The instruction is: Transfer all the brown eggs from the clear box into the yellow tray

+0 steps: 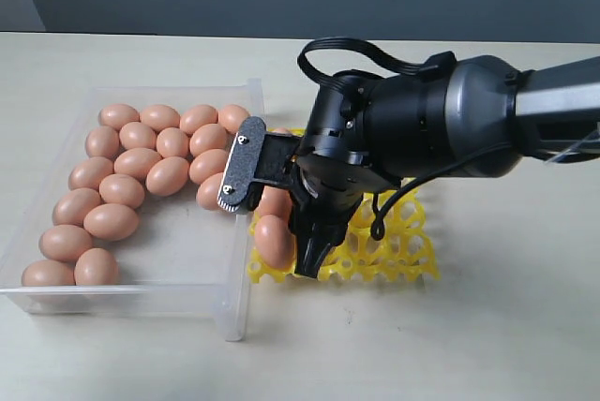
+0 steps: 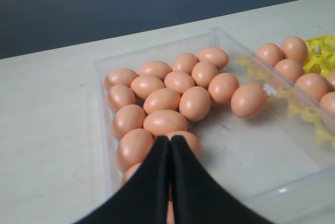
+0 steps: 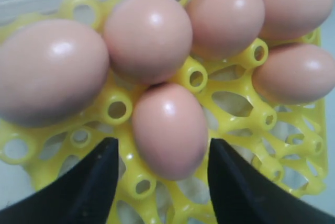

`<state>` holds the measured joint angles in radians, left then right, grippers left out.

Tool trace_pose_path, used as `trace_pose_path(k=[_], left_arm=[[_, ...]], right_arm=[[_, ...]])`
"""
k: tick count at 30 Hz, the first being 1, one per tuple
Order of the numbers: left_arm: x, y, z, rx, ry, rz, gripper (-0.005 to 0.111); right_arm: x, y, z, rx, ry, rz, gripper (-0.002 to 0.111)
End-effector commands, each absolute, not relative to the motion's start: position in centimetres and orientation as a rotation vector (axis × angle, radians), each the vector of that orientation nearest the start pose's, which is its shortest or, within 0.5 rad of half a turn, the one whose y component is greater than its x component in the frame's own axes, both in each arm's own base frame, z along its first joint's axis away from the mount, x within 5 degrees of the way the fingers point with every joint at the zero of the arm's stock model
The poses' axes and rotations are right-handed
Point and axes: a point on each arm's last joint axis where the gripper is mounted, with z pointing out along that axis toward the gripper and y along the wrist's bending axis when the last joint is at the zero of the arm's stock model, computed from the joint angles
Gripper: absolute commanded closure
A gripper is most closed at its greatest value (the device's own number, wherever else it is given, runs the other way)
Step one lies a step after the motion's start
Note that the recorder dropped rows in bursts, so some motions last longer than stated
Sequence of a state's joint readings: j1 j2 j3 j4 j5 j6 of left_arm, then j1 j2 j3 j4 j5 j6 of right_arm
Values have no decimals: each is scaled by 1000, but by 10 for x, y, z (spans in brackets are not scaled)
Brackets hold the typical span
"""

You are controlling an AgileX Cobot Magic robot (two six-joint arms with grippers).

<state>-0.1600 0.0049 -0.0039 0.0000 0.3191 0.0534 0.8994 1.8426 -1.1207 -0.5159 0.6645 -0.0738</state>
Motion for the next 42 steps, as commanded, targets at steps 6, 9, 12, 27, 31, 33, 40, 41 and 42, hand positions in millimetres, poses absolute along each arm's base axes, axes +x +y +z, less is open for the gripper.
trace_pose_path(k=[6,9,12,27,31,33,40,41,42], left_arm=[[54,-9,185,191,1783,-78,106],[54,-9,185,191,1783,-78,106],[54,-9,185,191,1783,-78,106],[54,-9,185,191,1783,-78,106],[54,-9,185,191,1783,-78,106],[54,-9,185,191,1783,-78,106],[54,-9,185,191,1783,-78,106],[54,-9,185,191,1783,-78,106],[54,-9,185,191,1783,-78,106]], right_arm=[[245,264,173,-1690,2114,-302,57],[245,264,173,-1690,2114,-302,57],[245,264,173,-1691,2117,-306,57],[248,264,153,-1749,2136,-352,57],[249,266,147,-1769,2126,-359,57],[249,266,146,-1769,2124,-356,62],[250,266,147,-1774,2112,-375,106],[250,265,148,-1775,2113,-386,106],[250,265,149,-1768,2114,-383,106]])
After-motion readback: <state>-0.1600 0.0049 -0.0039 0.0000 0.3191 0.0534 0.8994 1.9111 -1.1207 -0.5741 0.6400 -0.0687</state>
